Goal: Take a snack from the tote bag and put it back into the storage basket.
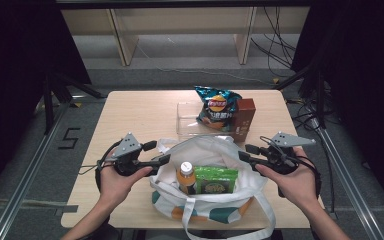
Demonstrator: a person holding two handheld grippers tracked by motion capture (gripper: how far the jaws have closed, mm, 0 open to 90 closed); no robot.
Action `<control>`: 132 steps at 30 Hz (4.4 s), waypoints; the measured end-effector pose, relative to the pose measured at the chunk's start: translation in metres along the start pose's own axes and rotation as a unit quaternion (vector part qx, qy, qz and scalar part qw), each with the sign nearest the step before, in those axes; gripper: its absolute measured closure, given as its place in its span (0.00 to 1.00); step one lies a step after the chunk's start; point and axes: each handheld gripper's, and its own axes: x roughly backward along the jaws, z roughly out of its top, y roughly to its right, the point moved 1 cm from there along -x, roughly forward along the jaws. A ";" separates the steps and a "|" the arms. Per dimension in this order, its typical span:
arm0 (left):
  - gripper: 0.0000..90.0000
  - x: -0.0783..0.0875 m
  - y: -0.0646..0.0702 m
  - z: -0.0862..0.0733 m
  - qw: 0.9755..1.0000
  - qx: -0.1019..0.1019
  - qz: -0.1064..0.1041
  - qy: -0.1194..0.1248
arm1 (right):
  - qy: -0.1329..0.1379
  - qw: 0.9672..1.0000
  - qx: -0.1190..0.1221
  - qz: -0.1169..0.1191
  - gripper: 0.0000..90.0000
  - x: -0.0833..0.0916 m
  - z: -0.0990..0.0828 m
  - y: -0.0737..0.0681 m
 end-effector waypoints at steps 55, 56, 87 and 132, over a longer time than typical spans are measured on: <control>0.33 0.001 0.004 0.002 1.000 -0.003 0.002 -0.001 | -0.109 0.985 0.104 0.088 0.88 -0.020 -0.027 -0.029; 0.33 0.001 0.004 0.002 1.000 -0.003 0.001 -0.002 | -0.107 0.985 0.104 0.085 0.88 -0.020 -0.028 -0.030; 0.33 0.001 0.004 0.002 1.000 0.001 0.005 0.000 | -0.057 0.989 0.123 0.056 1.00 -0.013 -0.024 -0.030; 0.33 0.004 0.001 0.003 1.000 -0.002 0.012 0.003 | 0.004 0.991 0.125 0.043 1.00 0.012 0.008 -0.025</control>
